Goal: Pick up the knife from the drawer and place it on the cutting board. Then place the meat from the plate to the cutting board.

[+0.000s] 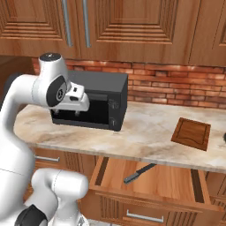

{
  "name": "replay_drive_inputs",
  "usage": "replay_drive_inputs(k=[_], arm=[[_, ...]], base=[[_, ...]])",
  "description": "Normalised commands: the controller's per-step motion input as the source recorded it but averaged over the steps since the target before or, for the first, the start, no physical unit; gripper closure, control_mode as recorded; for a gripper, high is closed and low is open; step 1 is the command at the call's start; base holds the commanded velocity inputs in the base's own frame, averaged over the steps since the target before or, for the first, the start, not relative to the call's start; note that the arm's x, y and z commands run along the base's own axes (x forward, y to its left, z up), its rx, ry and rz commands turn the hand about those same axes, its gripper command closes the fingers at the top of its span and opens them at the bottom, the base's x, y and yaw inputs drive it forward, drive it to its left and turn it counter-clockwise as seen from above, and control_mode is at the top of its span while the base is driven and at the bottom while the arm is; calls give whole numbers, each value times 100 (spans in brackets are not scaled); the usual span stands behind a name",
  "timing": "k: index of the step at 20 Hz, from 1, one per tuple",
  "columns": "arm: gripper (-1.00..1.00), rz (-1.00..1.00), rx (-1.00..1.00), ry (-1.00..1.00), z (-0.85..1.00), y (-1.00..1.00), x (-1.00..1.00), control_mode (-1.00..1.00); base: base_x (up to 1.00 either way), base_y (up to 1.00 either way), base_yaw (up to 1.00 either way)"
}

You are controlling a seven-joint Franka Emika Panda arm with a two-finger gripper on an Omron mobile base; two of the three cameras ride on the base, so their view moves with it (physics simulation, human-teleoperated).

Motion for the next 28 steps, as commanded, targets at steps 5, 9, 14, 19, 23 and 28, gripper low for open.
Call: replay_drive_inputs(k=[5,9,14,19,23,28], arm=[[-100,0,0,0,-13,0,-45,-100],[-100,0,0,0,-26,0,-28,-100],[-100,0,0,0,-8,-7,-11,100],[-100,0,0,0,0,0,0,100],[-100,0,0,0,0,0,0,100],[-100,0,0,0,0,0,0,100]], base=[[0,0,0],[0,0,0],[-35,-55,2],[-62,-100,12],[-19,-100,28],[0,-100,45]])
